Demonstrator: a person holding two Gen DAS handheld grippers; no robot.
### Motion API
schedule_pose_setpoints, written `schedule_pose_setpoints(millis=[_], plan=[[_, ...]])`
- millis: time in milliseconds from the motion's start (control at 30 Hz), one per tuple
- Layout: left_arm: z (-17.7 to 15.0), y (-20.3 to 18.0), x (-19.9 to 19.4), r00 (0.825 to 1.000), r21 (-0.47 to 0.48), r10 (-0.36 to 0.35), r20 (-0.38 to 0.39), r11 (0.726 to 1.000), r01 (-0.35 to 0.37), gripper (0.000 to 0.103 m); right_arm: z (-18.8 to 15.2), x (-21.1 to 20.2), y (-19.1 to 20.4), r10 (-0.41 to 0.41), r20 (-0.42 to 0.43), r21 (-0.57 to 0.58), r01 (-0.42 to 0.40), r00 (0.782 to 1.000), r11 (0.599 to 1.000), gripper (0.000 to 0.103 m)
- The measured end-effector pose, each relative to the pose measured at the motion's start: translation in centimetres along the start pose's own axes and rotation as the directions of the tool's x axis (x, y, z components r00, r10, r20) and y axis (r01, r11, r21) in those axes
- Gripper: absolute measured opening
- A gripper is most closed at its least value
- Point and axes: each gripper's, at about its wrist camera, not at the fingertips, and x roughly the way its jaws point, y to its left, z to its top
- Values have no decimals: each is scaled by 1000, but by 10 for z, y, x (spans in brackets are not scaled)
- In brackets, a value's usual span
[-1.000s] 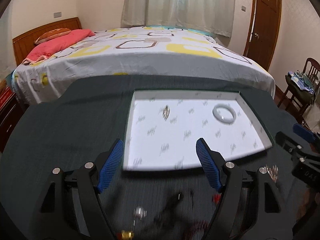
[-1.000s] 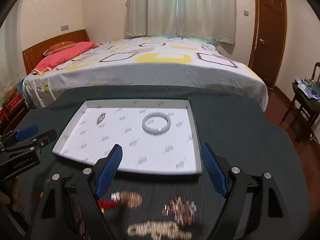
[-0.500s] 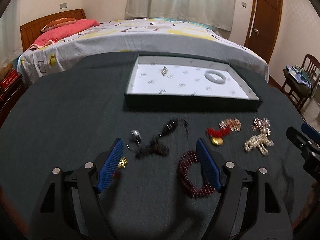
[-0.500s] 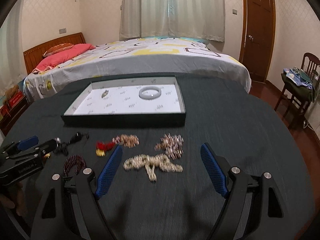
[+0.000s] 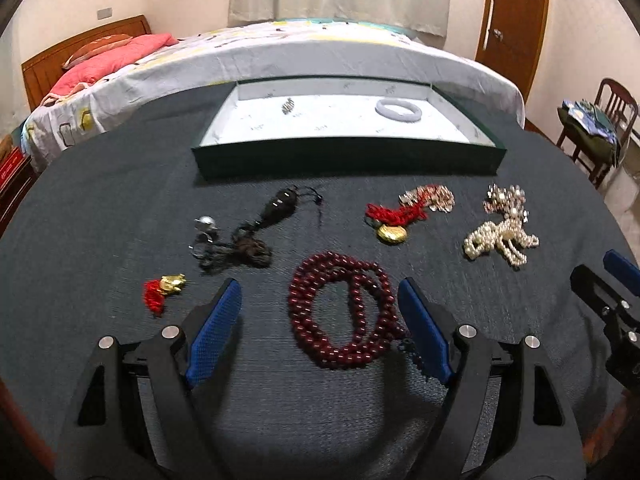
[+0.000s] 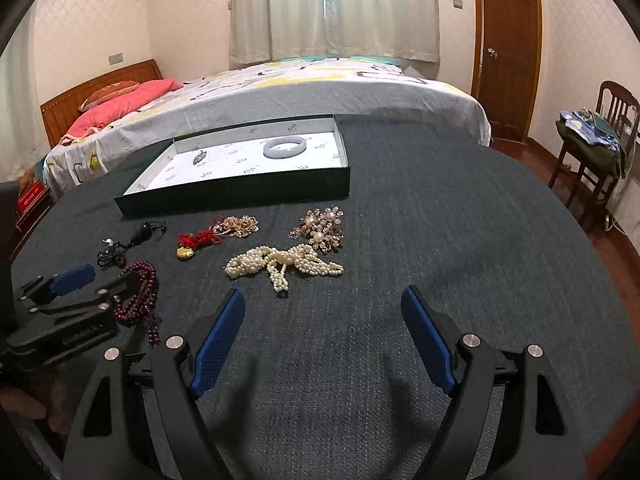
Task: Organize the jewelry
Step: 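Grasp the dark red bead bracelet with the left gripper, then lift the bead bracelet with the left gripper while the right gripper grasps the pearl strand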
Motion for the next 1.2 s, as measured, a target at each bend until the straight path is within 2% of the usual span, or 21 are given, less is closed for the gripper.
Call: schedule_pose_setpoints(millis=[333, 433, 467, 600, 633, 700, 767, 1000, 1200], plan=[[0, -3, 20, 997, 5, 7, -76, 1000, -7, 79, -4, 8, -11, -10, -29, 23, 11, 1000, 1000, 78], [-1, -3, 20, 998, 14, 5, -69, 1000, -4, 78, -5, 10, -12, -12, -34, 29, 13, 999, 1000, 78], [-1, -2, 20, 998, 16, 3, -66, 1000, -2, 74, -5, 10, -12, -13, -36, 28, 14, 999, 1000, 78], [-2, -5, 16, 998, 55, -25, -49, 998, 28, 44, -6, 11, -10, -14, -41, 22, 15, 999, 1000, 78], [-2, -5, 15, 998, 60, -30, -49, 998, 33, 42, -7, 11, -10, -15, -42, 21, 16, 999, 1000, 78], [-3, -4, 14, 998, 70, -43, -44, 996, 46, 26, -6, 11, -9, -16, -42, 18, 17, 999, 1000, 78], [-3, -1, 13, 997, 73, -62, -41, 995, 64, 17, -5, 10, -9, -17, -43, 17, 18, 999, 1000, 78], [0, 11, 8, 997, 58, -64, -32, 996, 66, 7, 1, 14, -1, -14, -47, -7, 14, 999, 1000, 78], [7, 25, -6, 998, 34, -58, -4, 998, 58, 7, 10, 23, 8, 9, -62, -22, -10, 998, 1000, 78]])
